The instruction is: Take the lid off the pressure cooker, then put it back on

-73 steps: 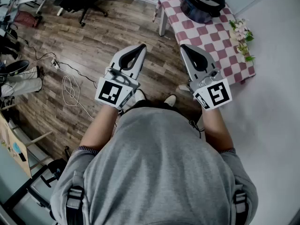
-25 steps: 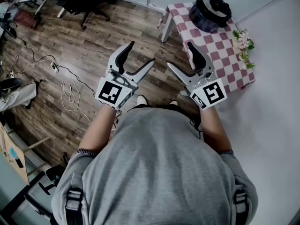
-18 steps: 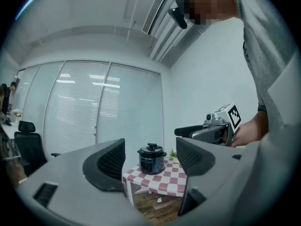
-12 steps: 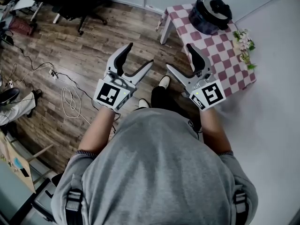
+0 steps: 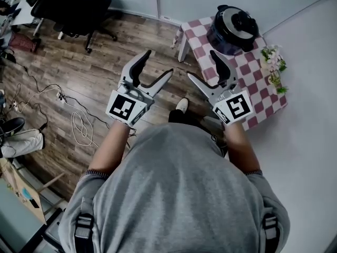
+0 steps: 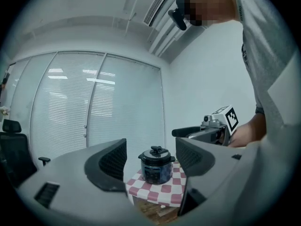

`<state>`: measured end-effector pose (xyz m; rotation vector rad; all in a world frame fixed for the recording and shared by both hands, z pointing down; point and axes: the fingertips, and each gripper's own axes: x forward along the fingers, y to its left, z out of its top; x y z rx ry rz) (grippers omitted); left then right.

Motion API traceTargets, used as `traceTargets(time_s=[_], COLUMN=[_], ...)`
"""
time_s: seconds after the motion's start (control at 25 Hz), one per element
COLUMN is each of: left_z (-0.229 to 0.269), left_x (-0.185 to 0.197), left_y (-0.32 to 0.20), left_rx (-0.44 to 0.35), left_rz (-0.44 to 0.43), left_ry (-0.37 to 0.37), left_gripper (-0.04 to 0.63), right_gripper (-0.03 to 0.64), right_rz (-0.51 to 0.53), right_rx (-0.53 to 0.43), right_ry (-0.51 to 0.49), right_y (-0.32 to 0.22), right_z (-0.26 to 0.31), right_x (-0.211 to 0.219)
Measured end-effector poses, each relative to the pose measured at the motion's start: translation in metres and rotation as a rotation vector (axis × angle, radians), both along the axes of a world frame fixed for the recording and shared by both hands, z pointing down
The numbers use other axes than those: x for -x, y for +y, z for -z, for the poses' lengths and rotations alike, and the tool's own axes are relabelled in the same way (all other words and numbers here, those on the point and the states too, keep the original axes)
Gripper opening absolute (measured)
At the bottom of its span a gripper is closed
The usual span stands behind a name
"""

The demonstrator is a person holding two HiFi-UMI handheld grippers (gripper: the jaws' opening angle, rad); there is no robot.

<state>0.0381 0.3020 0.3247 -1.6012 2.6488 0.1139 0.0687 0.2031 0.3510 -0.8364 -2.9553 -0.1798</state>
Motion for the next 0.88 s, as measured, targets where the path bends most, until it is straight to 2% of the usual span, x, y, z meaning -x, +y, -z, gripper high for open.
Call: traceTargets(time_s=[0.16,0.56,0.88], left_z=[0.007,0.007,-0.005], left_x=[0.035,0.097,0.158], left_y=[-0.031,-0.091,-0.112], left_rx=[-0.022,0.006,0.003], left_rz=[0.004,0.005,-0.033], left_ry=[-0.015,-0.017,-0.009], left_gripper=[0.348,0.348,0.348], right_gripper=[0.393,0.411,0.411], right_rz=[0.0,0.012,-0.055], right_rx=[0.004,-0.004,-0.014], right_ry=[0.002,0.02,0.046], right_y=[-0.03,-0.085,-0.105], right_z=[0.002,-0.002,-0.015], right_x=[0.032,0.09,0.138])
